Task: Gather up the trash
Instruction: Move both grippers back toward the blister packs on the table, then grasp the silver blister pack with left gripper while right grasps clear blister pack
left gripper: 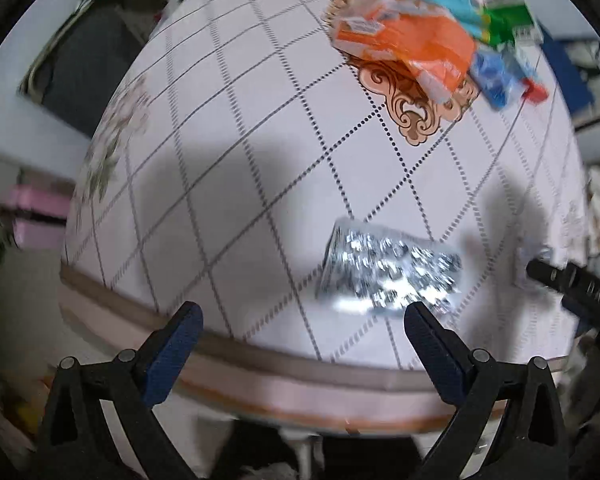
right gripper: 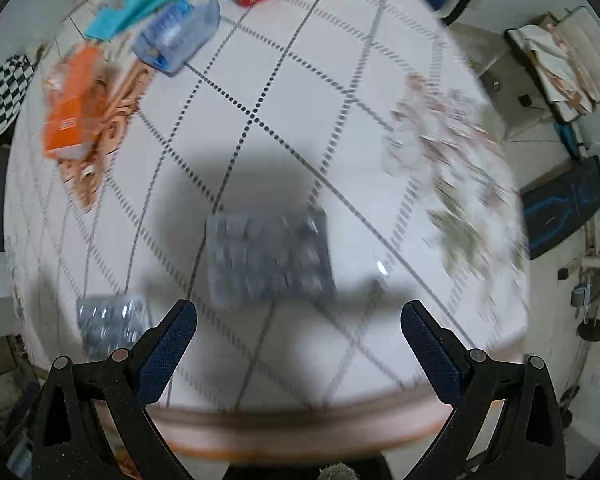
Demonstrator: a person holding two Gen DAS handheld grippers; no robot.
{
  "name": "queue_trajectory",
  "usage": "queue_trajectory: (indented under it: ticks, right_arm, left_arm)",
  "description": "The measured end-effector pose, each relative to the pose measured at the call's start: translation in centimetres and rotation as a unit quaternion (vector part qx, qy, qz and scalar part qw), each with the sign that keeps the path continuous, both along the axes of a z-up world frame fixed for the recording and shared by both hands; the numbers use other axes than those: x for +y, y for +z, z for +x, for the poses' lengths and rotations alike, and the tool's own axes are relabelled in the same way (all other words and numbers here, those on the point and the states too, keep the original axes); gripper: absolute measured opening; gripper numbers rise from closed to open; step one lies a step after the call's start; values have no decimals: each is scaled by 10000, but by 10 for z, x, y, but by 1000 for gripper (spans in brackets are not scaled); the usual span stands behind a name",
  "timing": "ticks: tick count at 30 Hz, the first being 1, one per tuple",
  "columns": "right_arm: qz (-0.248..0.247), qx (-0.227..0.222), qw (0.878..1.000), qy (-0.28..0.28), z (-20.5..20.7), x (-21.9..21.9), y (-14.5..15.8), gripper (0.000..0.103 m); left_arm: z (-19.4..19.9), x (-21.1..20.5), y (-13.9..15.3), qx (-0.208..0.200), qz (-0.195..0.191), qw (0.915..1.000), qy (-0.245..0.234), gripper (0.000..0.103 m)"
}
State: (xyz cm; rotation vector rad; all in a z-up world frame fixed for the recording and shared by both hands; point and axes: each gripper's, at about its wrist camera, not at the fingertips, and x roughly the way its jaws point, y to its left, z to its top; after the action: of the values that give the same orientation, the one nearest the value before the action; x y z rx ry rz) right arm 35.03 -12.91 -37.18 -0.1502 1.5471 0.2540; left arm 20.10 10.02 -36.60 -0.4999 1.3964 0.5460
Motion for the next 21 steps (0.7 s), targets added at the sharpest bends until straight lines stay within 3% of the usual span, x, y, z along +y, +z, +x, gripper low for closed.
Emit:
queue_trajectory:
  ticks: [3,7,9,13,16,18,19,21]
  right_arm:
    - [-88,182,9997,151,15,17,-21,103]
    - [-322,-57,9988,354,14,30,-23,94]
    - [-362,-191,9982,446,13,28,-18,71]
    - [-159,-63,9974,706,16,21,-10,68]
    - [-33,61,9974,722,22,17,-9,66]
    - [25,93,9973,731,24,15,-8,64]
    - [43,101,9973,731,25,15,-7,64]
    - [76,117,9971,749,26,12,-6,64]
  left_arm:
    - [14,2,-11,189,-52,9997,-110,103]
    - [32,-5,-31,338,-592,9973,-257,103]
    - [39,-12,-39,424,-709,9958,-395,103]
    - [52,-28,-60,599,-824,9930,-590,102]
    - [55,-30,-58,406,-609,9964,-432,100]
    - [56,-32,-55,350,-436,9974,-448,95]
    - [57,-32,-52,310,-360,9978,-464,87]
    - [58,-28,-44,141,-393,9981,-452,57]
